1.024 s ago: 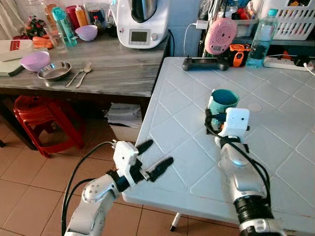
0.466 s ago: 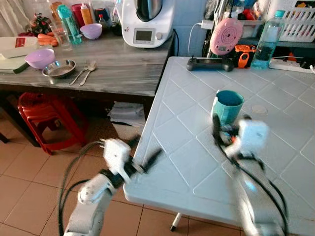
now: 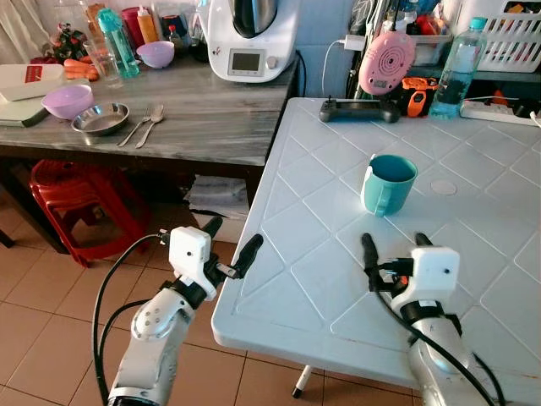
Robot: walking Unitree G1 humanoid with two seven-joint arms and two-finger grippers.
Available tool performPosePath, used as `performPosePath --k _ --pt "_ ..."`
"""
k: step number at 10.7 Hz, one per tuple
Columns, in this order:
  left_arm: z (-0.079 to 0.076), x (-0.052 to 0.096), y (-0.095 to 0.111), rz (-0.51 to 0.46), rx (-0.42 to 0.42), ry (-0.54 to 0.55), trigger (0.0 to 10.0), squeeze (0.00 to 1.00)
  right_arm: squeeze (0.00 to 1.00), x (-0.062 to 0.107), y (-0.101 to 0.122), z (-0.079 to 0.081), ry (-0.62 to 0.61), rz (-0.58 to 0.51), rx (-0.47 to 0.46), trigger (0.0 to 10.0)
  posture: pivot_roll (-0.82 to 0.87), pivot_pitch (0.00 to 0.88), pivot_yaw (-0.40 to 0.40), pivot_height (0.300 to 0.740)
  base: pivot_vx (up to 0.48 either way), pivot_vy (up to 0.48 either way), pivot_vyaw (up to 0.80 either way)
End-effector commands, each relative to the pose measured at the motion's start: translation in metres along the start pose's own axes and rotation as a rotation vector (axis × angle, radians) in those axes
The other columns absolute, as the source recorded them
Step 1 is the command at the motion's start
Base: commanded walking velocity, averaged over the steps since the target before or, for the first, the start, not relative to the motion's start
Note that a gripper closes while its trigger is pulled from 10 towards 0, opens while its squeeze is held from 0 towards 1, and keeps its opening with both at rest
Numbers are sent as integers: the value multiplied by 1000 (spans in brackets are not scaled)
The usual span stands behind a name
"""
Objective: Setting the table
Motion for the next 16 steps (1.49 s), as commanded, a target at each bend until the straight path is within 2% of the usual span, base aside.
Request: performPosePath --k 1,2,3,5,6,7,8,9,10,11,12,16 --pt "1 -2 1 -3 -15 7 10000 0 0 -1 6 2 26 -7 -11 10000 25 8 88 740 0 0 0" --pt "0 -3 1 -4 -14 7 10000 0 0 -1 8 -2 -9 -18 -32 9490 28 7 87 740 0 0 0" --pt "0 -4 1 -6 -12 9 10000 0 0 -2 11 -8 -54 -47 -35 0 28 6 87 740 0 0 0" --pt "-4 -5 1 -9 -6 6 10000 0 0 -8 11 -9 -75 -35 -12 0 28 7 85 740 0 0 0" --pt "-5 -6 0 -8 -4 4 10000 0 0 -9 10 -8 -72 -28 -2 10000 28 8 84 740 0 0 0" --pt "-8 -8 0 -9 13 -16 10000 0 1000 -10 12 -5 -65 -37 -51 10000 28 9 82 740 0 0 0" --pt "-17 -8 0 -11 84 -98 10000 39 1000 -10 11 -4 -68 -34 -46 10000 28 8 82 740 0 0 0" --pt "-19 -7 0 -8 76 -117 10000 1000 1000 -10 10 -4 -73 -28 -46 10000 28 9 82 740 0 0 0" --pt "-19 -6 -2 1 88 -120 10000 1000 1000 -10 9 -5 -76 -24 -48 10000 25 8 84 740 0 0 0" --pt "-19 -6 0 -30 77 -119 0 1000 1000 -12 9 -5 -80 -22 -47 10000 24 8 84 740 0 0 0" --pt "-18 -6 1 -34 73 -116 0 0 1000 -12 8 -5 -83 -18 -49 10000 24 7 83 740 0 0 0" --pt "-16 -5 0 -29 81 -120 0 0 1000 -15 7 -5 -85 -11 -51 10000 26 5 83 740 0 0 0"
Point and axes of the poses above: a point about 5 cm out from each wrist's last joint towards the gripper, its own x axis pointing back from the gripper into the wrist, its own y axis along the axis of the wrist's last joint, z = x × y, the point moved 1 cm from there along -x, pointing out of the wrist towards the gripper, and after that the axes turned 11 degrees about x, right-handed, at the moved point
